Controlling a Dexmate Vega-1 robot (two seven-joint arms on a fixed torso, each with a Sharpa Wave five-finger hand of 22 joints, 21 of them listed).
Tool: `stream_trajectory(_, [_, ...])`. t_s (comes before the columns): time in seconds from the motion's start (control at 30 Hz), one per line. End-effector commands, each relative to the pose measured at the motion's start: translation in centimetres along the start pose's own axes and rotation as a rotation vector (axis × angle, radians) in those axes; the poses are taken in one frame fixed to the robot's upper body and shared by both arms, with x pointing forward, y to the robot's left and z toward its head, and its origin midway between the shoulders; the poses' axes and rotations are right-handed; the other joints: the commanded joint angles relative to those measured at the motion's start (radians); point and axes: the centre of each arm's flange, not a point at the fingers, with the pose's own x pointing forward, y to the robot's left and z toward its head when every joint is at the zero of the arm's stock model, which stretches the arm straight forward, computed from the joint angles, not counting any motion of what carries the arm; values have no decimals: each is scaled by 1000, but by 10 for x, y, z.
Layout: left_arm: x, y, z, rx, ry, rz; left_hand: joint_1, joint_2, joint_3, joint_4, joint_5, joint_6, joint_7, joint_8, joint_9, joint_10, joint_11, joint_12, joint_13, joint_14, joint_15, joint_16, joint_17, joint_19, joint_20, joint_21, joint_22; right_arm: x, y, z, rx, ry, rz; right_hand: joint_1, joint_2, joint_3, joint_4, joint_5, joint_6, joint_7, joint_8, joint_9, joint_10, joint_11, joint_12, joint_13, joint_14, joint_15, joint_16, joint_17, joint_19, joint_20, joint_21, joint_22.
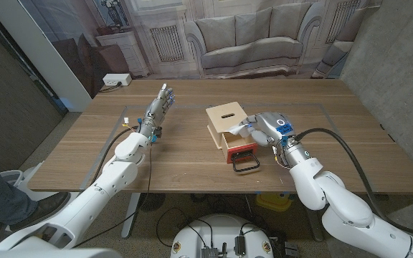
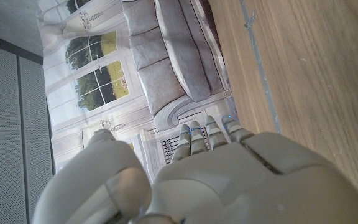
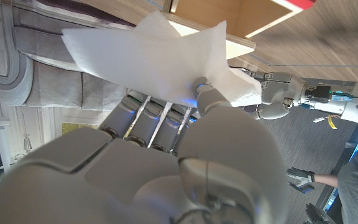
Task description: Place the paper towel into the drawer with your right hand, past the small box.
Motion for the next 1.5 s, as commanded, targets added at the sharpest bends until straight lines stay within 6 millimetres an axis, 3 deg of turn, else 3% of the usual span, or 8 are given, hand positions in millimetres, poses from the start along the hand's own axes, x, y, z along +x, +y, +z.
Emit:
stream_trajectory(0.03, [4, 1, 0, 0, -5, -6, 6, 5, -5, 5, -4, 6, 5, 0, 4, 6, 3, 0, 2, 5, 1, -1, 4, -4, -5, -1, 2, 9, 12, 11, 13, -47, 38, 8, 2, -4, 0, 3, 10, 2, 0, 3, 5, -2, -4, 2, 13, -104, 0, 3, 4, -123, 5, 5])
stream_trajectory(1.5, [-6, -1, 2, 6, -2, 4, 8, 7, -11, 4, -7, 9, 4, 0, 4, 5, 4, 0, 2, 5, 2, -1, 4, -5, -4, -1, 2, 13, 38, -1, -41, -2, 144, 4, 2, -8, 3, 3, 14, -2, -9, 4, 12, -3, -14, 3, 20, -103, -4, 3, 6, -122, 9, 5])
